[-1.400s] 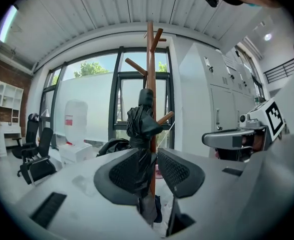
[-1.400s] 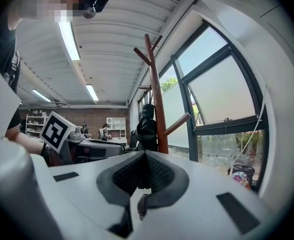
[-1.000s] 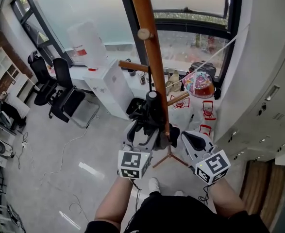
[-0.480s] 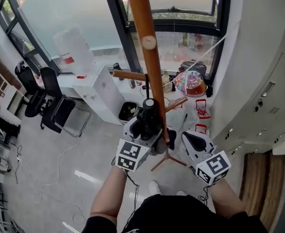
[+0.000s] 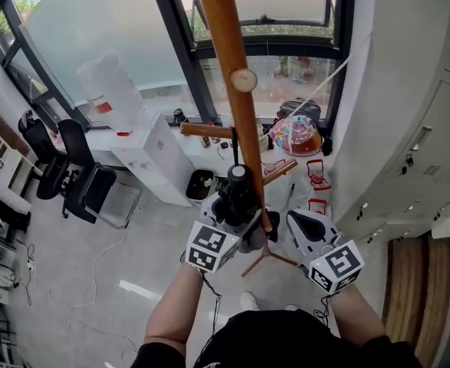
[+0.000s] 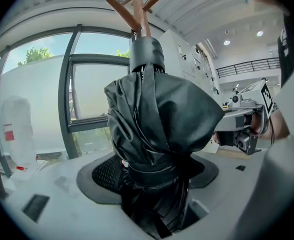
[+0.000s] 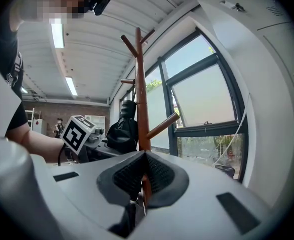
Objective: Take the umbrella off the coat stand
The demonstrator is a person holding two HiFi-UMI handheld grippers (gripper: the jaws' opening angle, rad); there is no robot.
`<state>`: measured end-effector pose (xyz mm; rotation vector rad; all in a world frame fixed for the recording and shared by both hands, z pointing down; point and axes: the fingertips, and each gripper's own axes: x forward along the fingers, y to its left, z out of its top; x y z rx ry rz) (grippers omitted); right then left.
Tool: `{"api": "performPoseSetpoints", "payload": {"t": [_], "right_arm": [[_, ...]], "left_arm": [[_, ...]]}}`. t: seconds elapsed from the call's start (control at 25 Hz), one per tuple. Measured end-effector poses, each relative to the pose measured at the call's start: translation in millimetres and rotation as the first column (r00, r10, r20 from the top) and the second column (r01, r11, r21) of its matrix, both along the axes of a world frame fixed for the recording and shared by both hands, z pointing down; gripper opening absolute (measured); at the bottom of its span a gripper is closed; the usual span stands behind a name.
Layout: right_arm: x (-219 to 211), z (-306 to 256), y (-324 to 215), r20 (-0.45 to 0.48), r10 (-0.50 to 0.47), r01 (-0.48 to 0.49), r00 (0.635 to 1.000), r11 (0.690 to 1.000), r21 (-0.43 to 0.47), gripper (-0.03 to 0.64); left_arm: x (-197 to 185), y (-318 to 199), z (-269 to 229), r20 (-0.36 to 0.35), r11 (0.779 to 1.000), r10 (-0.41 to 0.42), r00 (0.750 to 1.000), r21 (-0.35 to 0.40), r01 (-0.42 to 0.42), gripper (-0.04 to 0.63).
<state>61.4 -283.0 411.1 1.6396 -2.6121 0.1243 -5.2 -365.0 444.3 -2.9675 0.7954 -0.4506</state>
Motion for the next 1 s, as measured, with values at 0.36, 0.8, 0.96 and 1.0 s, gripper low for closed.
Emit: {"api": "performPoseSetpoints", "payload": {"t": [0.36, 0.8, 0.96, 1.0], "right_arm": [[-5, 1, -2, -0.006, 0.006, -0.006, 1.0, 1.0, 0.002, 0.054], [-3, -2, 2, -0.009, 0.011, -0.011, 1.0, 1.0, 0.006, 0.054], [-2, -4, 3, -0.007, 0.005, -0.005, 1.0, 1.0, 0.008, 0.054], [-2, -4, 4, -0.007, 0.003, -0.003, 1.0, 1.0, 0.009, 0.054]], "left_arm": [[0, 2, 0, -0.015, 1.0, -0.002, 1.0, -0.004, 0.002, 0.313], [-3, 2, -17, -0.041, 0.999, -0.033, 0.999, 0.012, 0.033, 0.273], [-7, 1, -25, -0.059, 0.998, -0.054, 0.997, 0.006, 0.055, 0.27], [-8, 1, -28, -0.073, 0.998, -0.062, 0.995, -0.002, 0.062, 0.27]]}}
